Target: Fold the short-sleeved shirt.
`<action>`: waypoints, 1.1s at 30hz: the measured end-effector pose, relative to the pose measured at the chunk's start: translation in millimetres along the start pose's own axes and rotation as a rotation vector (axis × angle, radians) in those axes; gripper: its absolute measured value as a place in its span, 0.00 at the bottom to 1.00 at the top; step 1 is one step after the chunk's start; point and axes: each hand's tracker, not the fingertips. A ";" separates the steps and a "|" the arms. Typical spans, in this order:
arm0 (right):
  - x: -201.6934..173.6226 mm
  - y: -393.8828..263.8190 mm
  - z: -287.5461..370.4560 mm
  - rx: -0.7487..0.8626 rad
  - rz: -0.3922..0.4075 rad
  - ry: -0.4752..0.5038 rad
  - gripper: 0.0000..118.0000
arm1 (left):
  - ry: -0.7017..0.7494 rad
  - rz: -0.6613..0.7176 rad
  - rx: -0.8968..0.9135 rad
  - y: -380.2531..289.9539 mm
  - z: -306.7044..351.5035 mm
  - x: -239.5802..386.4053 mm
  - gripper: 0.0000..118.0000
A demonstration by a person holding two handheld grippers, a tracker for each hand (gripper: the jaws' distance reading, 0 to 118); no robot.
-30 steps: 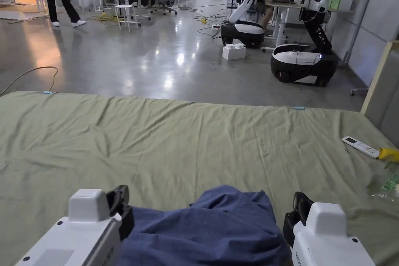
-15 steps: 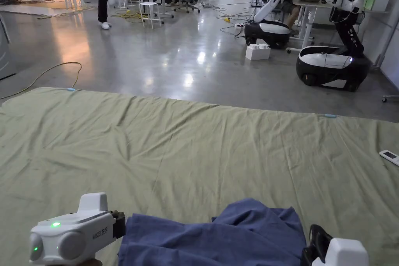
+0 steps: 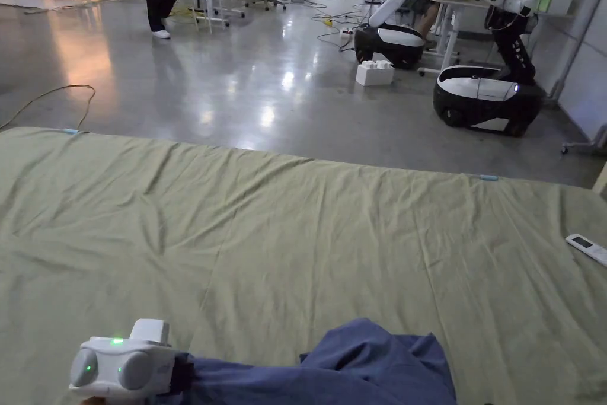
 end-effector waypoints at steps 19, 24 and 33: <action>20.6 38.4 -211.5 -0.425 0.074 0.100 0.61 | -0.105 -0.016 0.195 -29.3 55.0 5.8 0.03; 12.0 19.4 -258.0 -0.576 0.055 0.129 0.61 | -0.108 -0.010 0.210 -41.3 77.1 16.0 0.03; -8.6 4.9 -240.8 -0.518 0.075 0.128 0.03 | -0.103 -0.013 0.203 -51.3 74.9 13.8 0.03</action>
